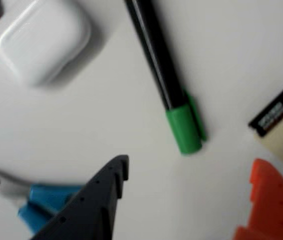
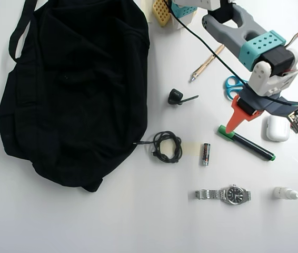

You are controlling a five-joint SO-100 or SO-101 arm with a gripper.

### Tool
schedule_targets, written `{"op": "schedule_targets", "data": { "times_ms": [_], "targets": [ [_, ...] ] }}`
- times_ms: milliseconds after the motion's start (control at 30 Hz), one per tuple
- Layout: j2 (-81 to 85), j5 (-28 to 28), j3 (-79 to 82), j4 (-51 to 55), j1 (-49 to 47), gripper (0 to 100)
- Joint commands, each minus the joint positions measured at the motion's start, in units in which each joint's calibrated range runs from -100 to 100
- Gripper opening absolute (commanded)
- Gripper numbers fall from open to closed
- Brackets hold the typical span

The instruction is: Put the whiteboard marker into the black bag

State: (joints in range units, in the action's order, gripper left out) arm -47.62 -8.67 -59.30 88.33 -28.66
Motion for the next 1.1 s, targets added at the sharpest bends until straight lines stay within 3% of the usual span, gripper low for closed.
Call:
{"op": "schedule_targets", "data": {
  "times_ms": [0, 1067],
  "targets": [
    [-0.3, 0.7, -3.4, -3.7, -0.3, 32],
    [-11.7, 8.3, -3.2, -10.5, -0.6, 32]
  ]
}}
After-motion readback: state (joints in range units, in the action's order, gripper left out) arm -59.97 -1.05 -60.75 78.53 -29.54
